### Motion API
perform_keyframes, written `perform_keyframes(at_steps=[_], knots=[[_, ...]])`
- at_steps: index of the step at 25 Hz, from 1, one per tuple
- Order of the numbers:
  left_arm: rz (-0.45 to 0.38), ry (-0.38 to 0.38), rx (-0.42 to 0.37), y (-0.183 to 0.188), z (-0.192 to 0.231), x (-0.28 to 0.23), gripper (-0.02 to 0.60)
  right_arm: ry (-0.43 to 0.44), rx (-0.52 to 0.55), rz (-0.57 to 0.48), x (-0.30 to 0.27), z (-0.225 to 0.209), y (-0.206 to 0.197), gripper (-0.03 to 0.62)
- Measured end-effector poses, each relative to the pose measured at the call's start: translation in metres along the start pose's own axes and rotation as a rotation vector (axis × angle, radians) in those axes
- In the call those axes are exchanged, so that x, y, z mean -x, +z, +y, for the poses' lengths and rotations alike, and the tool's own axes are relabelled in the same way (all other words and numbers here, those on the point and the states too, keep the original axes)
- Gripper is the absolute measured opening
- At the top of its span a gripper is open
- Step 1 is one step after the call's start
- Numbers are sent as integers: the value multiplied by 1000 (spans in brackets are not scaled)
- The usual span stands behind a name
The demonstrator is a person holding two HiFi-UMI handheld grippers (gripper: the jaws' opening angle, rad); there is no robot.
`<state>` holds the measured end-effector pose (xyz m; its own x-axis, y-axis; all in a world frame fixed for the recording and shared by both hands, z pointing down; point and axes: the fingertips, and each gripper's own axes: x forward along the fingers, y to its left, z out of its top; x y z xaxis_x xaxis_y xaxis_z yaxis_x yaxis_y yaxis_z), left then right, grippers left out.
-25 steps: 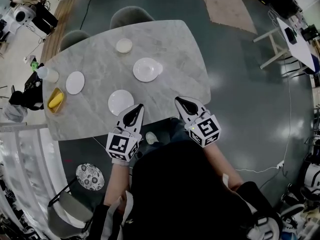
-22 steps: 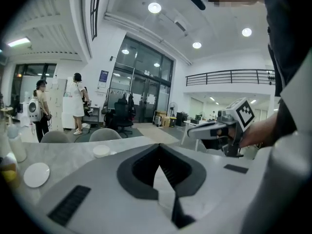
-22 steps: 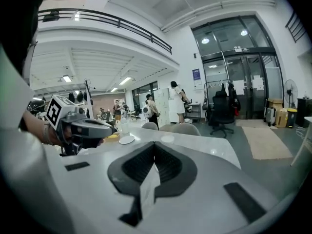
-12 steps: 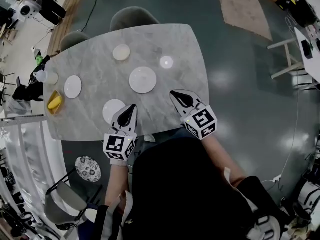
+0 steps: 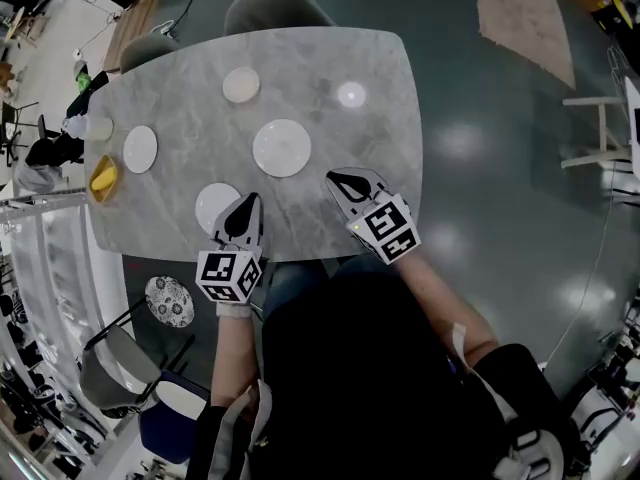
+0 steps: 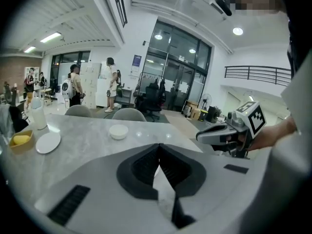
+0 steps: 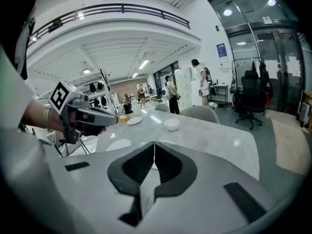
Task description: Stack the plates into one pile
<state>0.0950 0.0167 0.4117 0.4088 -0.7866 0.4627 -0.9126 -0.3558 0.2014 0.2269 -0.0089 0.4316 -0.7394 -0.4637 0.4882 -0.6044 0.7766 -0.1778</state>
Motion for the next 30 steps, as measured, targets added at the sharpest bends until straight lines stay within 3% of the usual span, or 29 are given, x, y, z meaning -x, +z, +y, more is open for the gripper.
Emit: perform_keyframes(at_steps=[4, 11, 30], knots=[[32, 24, 22, -9, 9, -13, 2, 18, -9, 40, -16, -4, -10, 18], [91, -6, 55, -19, 35, -41, 2, 2, -11, 108, -53, -8, -26, 18], [352, -141, 41, -73, 110, -121, 8, -174, -111, 297, -144, -19, -88, 18]])
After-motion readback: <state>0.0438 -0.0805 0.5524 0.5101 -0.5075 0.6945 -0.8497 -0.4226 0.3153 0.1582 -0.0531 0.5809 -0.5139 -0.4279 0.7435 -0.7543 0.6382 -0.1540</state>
